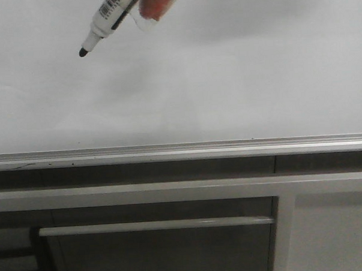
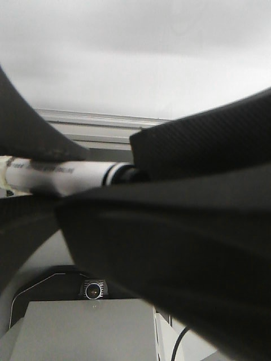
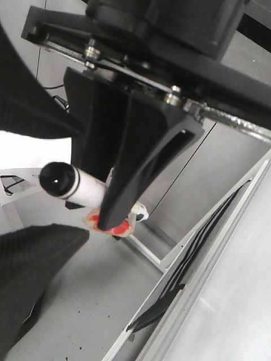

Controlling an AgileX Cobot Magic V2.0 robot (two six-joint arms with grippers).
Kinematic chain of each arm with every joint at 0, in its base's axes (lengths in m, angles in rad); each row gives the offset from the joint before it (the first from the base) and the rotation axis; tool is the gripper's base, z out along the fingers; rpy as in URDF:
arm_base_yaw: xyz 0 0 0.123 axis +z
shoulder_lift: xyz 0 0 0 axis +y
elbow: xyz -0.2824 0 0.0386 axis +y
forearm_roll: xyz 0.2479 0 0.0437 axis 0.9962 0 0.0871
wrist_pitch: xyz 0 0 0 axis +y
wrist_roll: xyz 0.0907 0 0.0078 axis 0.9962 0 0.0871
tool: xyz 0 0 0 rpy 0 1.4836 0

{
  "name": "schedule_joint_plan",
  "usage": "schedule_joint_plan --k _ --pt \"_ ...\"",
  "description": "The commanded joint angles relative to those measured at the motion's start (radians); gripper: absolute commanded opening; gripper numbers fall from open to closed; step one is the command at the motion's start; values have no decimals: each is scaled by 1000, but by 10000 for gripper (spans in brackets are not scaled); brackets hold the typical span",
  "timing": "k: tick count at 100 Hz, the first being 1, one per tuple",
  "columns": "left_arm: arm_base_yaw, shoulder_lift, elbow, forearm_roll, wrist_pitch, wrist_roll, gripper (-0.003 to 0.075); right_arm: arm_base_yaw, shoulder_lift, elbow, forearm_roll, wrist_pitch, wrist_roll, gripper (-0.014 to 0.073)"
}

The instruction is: Write number 1 on whiteboard

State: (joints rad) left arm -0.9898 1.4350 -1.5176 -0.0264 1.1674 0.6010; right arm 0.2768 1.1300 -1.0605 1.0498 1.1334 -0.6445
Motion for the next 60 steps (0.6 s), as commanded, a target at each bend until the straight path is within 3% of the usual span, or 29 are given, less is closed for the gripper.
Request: schedule_joint_plan --k 1,32,51,60 --pt "-9 -29 -32 -20 -48 -10 -20 -1 -11 -34 66 -5 -14 249" --pt "-9 -29 -32 -21 -61 -10 -20 -1 -11 -34 66 1 -17 -64" --pt "-9 -29 -32 -33 -62 -3 -15 -1 -11 -34 69 26 -17 -71" --pt "-9 -29 -32 -35 -58 11 48 -1 -11 -34 79 31 -17 -71"
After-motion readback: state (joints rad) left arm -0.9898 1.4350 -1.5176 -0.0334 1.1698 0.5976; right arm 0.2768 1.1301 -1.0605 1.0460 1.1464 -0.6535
